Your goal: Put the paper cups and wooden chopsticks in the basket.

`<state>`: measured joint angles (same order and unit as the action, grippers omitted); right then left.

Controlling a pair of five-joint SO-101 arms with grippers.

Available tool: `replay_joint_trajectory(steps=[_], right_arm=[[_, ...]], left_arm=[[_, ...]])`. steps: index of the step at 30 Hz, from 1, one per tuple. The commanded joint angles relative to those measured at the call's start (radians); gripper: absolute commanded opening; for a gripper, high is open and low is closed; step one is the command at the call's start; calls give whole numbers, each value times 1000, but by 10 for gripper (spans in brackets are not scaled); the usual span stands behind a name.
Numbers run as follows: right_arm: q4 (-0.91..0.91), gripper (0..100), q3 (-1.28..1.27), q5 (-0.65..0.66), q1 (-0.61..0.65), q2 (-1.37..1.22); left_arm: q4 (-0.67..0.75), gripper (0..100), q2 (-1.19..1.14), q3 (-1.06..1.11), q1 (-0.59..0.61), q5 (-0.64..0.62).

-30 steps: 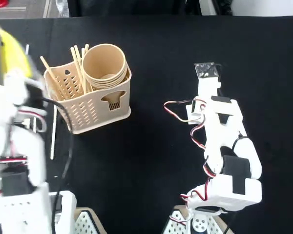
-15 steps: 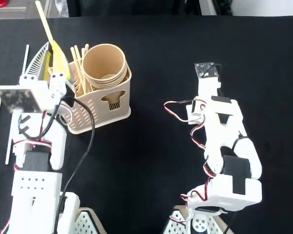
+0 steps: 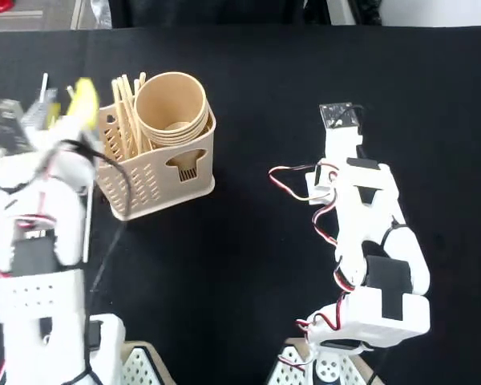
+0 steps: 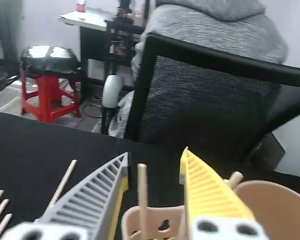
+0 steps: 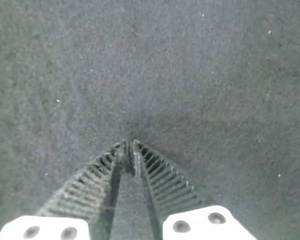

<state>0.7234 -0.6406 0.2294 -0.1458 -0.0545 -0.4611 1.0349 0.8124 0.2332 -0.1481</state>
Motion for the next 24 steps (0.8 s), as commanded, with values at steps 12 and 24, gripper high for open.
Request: replay_joint_trajectory(steps=[12, 24], right_arm=[[-11, 12, 7, 8, -8, 12], [-14, 12, 7, 8, -8, 10]], left_arm=[[-539, 180, -733, -680, 552, 170], [-790, 184, -1579, -1372, 559, 439]])
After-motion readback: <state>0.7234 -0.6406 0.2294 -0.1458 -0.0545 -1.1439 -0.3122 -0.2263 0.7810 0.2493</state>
